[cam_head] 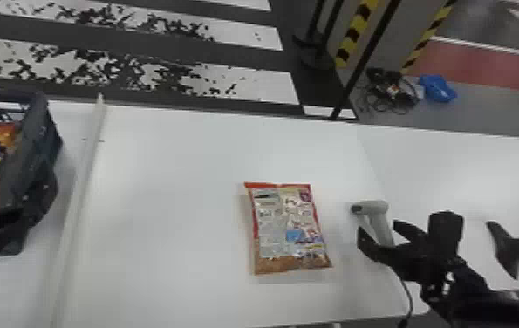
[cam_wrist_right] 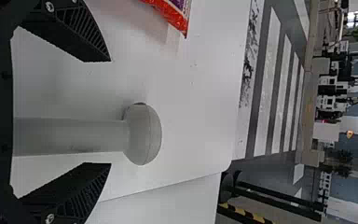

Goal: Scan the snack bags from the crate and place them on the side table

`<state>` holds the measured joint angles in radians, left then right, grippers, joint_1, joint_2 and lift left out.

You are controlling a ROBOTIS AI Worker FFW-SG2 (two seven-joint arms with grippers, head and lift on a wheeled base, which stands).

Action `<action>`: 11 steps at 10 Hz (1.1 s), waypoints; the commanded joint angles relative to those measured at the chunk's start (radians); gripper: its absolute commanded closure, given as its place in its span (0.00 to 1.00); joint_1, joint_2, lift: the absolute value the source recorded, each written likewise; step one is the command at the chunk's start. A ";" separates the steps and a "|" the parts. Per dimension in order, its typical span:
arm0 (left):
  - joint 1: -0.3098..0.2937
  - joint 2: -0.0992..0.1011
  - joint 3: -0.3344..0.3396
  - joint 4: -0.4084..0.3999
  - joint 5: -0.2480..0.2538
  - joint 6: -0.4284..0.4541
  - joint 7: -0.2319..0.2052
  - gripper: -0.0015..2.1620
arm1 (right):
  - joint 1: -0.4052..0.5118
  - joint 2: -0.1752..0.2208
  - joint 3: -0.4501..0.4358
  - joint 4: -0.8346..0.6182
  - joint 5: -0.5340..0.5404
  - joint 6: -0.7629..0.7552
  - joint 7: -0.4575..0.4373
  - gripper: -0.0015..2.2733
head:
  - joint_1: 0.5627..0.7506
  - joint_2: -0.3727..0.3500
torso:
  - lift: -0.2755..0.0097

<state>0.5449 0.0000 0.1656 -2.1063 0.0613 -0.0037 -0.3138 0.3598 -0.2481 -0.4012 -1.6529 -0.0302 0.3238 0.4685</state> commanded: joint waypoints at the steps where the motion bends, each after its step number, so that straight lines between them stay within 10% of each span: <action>1: 0.006 -0.003 0.000 0.006 0.000 0.000 -0.004 0.04 | -0.031 -0.027 0.015 0.058 0.015 -0.012 -0.018 0.04 | 0.70 0.16 | 0.64; 3: 0.007 -0.003 -0.001 0.006 0.000 -0.003 -0.007 0.04 | -0.055 -0.046 0.021 0.090 0.041 -0.012 -0.021 0.12 | 0.70 0.13 | 0.64; 7: 0.010 -0.003 -0.011 0.005 0.000 -0.003 -0.013 0.04 | -0.062 -0.059 0.024 0.093 0.064 0.038 -0.031 0.99 | 0.70 0.09 | 0.64; 11: 0.018 -0.003 -0.014 0.000 0.000 -0.003 -0.016 0.04 | 0.061 -0.017 -0.004 -0.123 0.032 0.093 -0.030 0.99 | 0.70 0.08 | 0.64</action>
<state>0.5626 0.0000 0.1533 -2.1034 0.0613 -0.0068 -0.3297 0.3884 -0.2791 -0.3985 -1.7136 0.0070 0.3942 0.4379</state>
